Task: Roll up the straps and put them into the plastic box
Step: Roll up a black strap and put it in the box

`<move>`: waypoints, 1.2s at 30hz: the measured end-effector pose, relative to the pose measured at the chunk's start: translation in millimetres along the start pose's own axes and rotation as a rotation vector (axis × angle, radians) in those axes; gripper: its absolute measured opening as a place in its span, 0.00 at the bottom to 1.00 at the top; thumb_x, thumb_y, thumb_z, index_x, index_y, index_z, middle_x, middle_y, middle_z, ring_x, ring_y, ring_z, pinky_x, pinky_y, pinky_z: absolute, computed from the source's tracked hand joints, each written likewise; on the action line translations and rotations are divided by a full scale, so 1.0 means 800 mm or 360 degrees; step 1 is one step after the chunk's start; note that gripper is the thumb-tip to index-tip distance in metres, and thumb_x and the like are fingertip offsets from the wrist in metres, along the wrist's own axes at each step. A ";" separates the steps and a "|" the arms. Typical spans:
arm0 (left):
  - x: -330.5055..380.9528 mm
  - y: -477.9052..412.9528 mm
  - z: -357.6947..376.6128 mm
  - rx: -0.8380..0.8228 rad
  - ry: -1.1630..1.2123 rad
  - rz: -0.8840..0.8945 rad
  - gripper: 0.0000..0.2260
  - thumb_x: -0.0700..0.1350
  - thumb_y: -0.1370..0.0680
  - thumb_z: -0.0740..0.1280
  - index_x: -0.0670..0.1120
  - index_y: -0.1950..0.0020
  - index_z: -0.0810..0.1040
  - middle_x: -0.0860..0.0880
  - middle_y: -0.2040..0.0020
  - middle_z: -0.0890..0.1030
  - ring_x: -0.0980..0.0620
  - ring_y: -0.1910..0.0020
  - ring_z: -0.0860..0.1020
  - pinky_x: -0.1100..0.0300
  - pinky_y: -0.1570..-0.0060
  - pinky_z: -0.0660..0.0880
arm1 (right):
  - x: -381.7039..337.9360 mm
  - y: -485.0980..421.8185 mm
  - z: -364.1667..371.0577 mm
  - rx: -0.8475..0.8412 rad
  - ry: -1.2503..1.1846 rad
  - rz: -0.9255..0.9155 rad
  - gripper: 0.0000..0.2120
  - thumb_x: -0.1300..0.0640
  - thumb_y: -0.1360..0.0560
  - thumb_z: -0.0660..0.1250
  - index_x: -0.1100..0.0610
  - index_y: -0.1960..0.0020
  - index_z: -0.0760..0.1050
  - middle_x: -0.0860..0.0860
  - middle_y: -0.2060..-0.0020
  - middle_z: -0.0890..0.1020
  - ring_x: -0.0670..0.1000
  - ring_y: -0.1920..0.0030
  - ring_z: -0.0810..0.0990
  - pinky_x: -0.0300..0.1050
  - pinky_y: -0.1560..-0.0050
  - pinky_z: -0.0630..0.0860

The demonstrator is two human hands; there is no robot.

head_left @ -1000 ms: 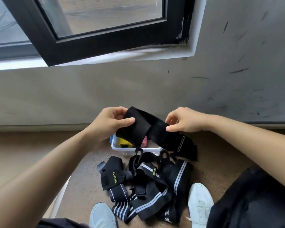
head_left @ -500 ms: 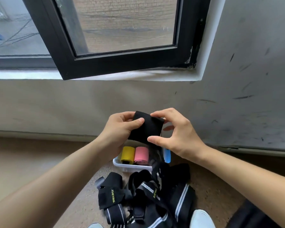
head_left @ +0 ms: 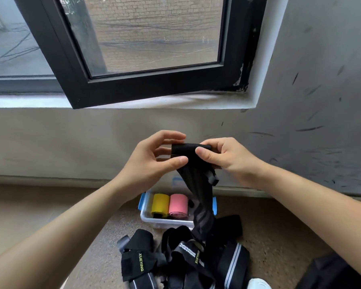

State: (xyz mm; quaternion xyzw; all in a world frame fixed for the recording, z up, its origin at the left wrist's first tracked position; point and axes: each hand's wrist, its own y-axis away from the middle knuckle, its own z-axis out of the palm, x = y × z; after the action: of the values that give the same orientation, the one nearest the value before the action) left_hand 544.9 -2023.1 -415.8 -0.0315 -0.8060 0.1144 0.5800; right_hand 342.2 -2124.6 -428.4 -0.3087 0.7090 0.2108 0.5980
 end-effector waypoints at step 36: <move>0.019 -0.046 0.028 0.0140 0.0510 -0.0200 0.10 0.42 0.21 0.70 0.43 0.41 0.85 0.43 0.52 0.88 0.48 0.51 0.87 0.59 0.55 0.83 | -0.020 -0.019 -0.031 0.0093 -0.0383 -0.0205 0.09 0.68 0.23 0.70 0.62 0.44 0.82 0.66 0.48 0.85 0.59 0.47 0.86 0.51 0.40 0.82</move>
State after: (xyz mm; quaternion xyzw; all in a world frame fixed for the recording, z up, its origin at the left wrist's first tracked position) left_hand 521.7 -2059.5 -400.2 0.0266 -0.6978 0.1065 0.7079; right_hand 336.4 -2148.9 -407.1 -0.3085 0.6167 0.1867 0.6998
